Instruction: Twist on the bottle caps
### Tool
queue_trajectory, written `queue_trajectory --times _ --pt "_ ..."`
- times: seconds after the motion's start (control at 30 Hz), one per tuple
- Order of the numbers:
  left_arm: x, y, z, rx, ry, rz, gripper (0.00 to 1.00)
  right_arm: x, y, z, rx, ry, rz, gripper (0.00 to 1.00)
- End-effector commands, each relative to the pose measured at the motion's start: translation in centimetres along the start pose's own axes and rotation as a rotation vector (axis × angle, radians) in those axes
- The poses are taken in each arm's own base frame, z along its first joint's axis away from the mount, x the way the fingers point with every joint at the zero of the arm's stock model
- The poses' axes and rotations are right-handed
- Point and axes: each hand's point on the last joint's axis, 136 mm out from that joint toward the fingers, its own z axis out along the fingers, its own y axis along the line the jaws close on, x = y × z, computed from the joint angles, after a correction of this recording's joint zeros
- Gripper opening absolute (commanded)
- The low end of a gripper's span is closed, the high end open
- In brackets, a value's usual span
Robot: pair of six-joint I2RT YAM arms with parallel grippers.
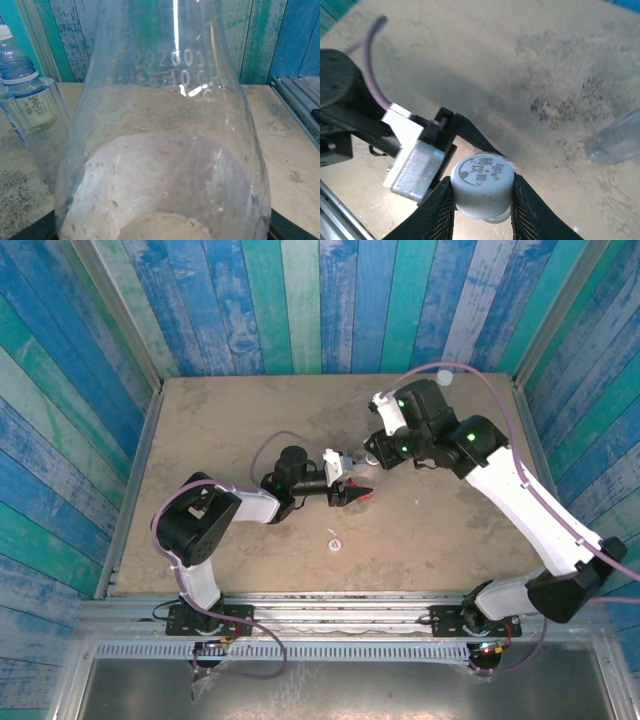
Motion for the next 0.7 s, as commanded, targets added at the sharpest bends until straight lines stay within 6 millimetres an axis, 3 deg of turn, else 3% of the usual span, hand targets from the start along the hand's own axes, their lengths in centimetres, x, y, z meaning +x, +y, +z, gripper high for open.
queue_trajectory --times 0.0,0.23,0.4,0.53,0.67 --pt "5.9 -1.5 -0.1 0.045 0.157 -0.153 0.61 -1.1 0.3 -0.3 -0.018 -0.074 -0.037 0.31" --pt "5.7 -1.4 -0.3 0.033 0.135 -0.157 0.62 -0.2 -3.2 -0.9 0.156 -0.117 0.038 0.3" --pt "5.3 -1.4 -1.1 0.007 0.121 -0.155 0.62 2.3 -5.7 -0.1 0.244 -0.154 0.103 0.31" --pt "5.1 -1.5 -1.9 -0.027 0.114 -0.156 0.62 4.9 -7.7 1.4 0.277 -0.173 0.153 0.31" --pt "4.8 -1.4 -2.9 -0.065 0.086 -0.172 0.62 8.0 -8.4 4.1 0.282 -0.147 0.173 0.31"
